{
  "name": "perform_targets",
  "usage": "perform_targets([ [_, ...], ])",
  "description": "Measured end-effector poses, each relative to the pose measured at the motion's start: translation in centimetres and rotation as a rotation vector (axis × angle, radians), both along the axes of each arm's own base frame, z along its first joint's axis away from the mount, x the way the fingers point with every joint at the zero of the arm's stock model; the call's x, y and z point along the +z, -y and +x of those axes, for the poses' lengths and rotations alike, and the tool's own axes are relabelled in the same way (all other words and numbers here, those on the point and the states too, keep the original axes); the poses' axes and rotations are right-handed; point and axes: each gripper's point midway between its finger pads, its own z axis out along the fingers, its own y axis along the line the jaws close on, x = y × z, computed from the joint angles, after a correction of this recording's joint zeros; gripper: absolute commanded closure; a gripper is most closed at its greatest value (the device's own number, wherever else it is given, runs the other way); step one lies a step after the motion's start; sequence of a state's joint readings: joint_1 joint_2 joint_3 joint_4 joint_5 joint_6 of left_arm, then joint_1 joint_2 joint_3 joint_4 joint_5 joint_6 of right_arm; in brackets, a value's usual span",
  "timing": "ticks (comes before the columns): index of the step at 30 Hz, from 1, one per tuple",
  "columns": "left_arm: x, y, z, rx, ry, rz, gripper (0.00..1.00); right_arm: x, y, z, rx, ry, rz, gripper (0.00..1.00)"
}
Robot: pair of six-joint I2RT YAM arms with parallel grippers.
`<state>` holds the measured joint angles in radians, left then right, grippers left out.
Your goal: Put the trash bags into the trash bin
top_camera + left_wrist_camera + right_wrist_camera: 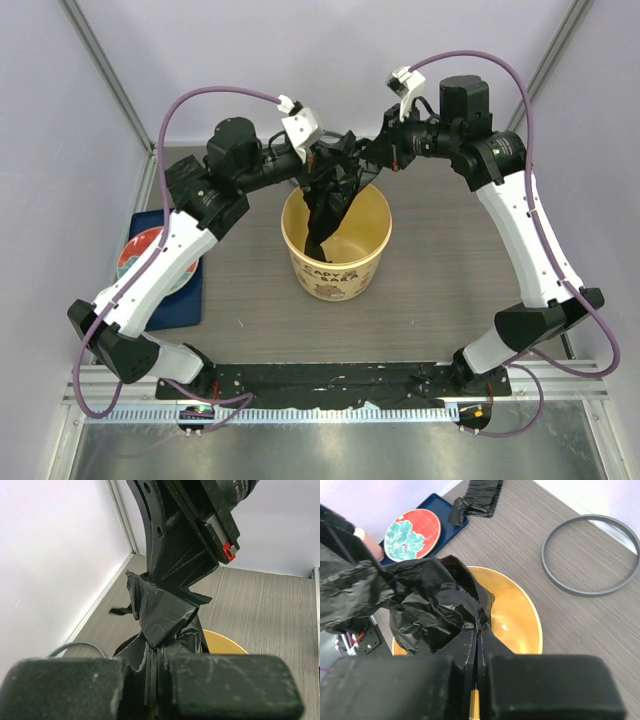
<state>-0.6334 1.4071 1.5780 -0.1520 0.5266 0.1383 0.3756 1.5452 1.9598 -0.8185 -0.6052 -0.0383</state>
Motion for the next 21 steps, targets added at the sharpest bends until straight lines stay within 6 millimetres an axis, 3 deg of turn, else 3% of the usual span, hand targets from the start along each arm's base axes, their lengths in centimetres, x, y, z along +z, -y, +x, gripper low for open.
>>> perform_targets([
  [3,-0.2,-0.4,0.1,0.011,-0.016,0.012,0.88,-0.3,0.9,0.6,-0.029,0.031,-0.041,0.99],
  [5,-0.5,-1.4,0.6,0.036,-0.038,0.025,0.86,-0.2,1.8,0.7,-0.039,0.063,-0.069,0.99],
  [9,-0.2,-5.9,2.7,0.119,-0.101,0.007,0.93,1.0,5.5,0.7,-0.065,0.125,-0.087,0.99],
  [10,0.0,-7.4,2.9,0.125,-0.113,0.001,1.00,1.2,6.3,0.5,-0.065,0.136,-0.088,0.99],
  [12,0.3,-9.8,2.3,0.111,-0.143,-0.006,1.00,1.5,8.0,-0.8,-0.022,0.184,-0.122,0.99],
  [14,0.6,-10.7,0.0,0.054,-0.139,0.014,1.00,1.6,8.3,-2.8,0.063,0.243,-0.167,0.99],
  [18,0.2,-11.3,-6.5,-0.082,-0.081,0.096,1.00,0.5,8.2,-8.7,0.277,0.401,-0.276,0.99],
  [21,-2.2,-12.5,-10.6,-0.135,-0.012,0.183,0.92,-1.0,8.3,-12.7,0.399,0.545,-0.348,0.99],
])
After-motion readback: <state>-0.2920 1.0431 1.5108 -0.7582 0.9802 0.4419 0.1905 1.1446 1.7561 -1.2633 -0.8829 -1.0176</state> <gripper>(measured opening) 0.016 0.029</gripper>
